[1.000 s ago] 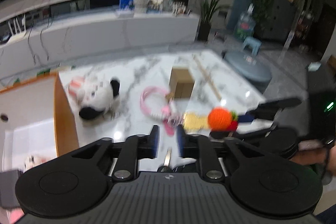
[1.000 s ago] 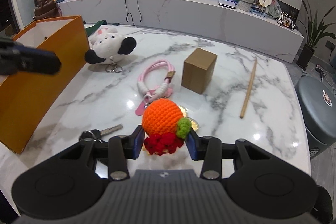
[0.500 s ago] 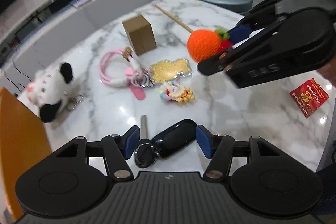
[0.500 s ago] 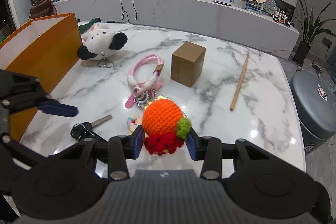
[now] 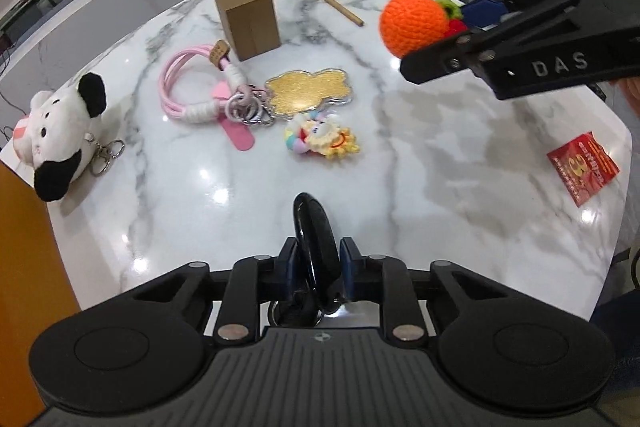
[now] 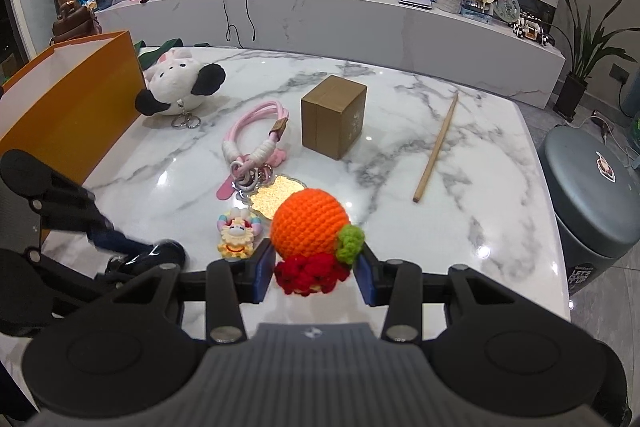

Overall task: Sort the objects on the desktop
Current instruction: 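Lift the black car key with the left tool while the right tool holds the orange fruit, then carry the car key and orange fruit over the white storage box with both tools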

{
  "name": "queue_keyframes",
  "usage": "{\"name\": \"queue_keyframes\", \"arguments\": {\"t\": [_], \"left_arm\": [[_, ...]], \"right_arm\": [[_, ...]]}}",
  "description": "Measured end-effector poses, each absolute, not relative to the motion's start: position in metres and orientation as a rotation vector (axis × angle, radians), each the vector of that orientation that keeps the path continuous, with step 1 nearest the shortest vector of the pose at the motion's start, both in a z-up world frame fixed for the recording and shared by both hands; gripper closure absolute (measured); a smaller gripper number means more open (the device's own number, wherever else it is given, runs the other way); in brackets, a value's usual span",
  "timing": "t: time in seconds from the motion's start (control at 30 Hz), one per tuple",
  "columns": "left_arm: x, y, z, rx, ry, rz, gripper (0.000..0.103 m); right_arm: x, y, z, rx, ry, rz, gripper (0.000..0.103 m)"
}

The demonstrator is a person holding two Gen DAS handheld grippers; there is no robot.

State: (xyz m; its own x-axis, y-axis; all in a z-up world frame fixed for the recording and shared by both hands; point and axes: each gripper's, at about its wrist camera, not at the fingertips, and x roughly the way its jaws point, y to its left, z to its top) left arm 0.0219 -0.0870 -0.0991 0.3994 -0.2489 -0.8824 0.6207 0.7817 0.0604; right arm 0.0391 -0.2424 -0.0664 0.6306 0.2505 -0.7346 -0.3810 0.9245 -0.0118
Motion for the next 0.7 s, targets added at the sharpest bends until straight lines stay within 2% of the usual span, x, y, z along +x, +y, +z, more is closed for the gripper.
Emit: {"name": "queue_keyframes", "arguments": {"t": [0.23,0.3,0.7], "left_arm": [[0.020,-0.086,-0.095,0.406,1.020,-0.559,0.081],[0.019,-0.083,-0.090,0.386,1.010,-0.560,0.084],[0.017,-0.061,-0.050,0.242,0.932,-0.556,0.085]], "right_arm": [[0.039,-0.242,-0.066,-0.172,0.812,0.361,0.058],[0.039,-0.241,-0.066,-0.174,0.813,0.361,0.058],[0.040,-0.231,-0.064,-0.183,0.809,0.363,0.058]]}}
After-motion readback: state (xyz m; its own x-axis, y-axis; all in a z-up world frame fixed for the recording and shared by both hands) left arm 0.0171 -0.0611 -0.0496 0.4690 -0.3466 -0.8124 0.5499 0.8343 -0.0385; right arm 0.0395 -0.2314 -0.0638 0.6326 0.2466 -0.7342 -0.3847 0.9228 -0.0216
